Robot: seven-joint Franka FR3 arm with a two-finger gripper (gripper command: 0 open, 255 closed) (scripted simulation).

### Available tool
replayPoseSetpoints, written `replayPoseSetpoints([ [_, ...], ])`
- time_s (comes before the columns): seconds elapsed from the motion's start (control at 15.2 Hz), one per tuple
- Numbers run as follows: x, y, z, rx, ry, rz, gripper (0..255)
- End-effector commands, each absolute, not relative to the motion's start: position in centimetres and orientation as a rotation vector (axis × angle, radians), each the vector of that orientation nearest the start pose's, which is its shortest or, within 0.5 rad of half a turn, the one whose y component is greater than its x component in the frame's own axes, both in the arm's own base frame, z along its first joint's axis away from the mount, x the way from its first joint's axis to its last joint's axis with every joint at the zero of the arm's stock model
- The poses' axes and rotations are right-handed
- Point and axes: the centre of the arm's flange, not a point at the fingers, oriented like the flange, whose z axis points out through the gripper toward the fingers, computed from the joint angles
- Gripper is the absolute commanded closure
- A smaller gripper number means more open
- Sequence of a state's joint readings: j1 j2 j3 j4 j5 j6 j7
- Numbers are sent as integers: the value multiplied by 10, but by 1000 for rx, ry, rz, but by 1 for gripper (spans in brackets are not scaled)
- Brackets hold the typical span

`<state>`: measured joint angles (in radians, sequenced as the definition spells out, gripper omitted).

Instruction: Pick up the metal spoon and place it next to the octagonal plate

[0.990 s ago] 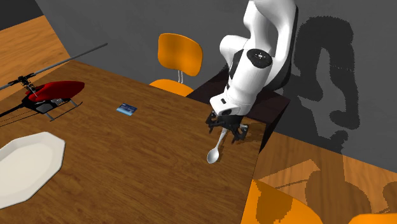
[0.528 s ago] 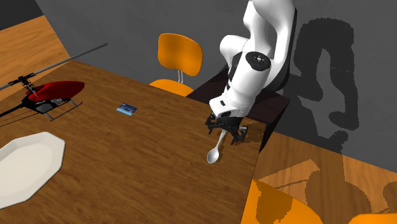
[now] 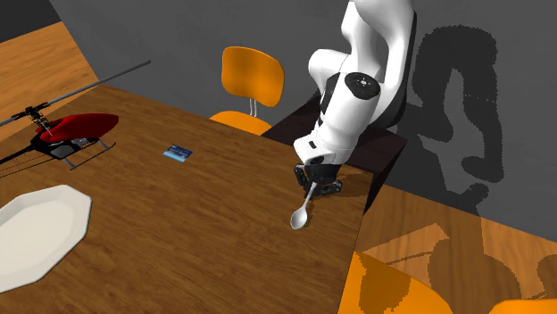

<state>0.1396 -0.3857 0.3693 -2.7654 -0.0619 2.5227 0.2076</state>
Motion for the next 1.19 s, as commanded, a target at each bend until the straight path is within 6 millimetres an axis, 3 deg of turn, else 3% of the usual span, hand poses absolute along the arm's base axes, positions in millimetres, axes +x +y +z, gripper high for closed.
replayPoseSetpoints([
  [0.0, 340, 179, 332, -3211, -537, -271, 255],
  [0.13, 339, 179, 333, -3211, -537, -271, 255],
  [1.12, 339, 179, 412, -3211, -537, -271, 255],
])
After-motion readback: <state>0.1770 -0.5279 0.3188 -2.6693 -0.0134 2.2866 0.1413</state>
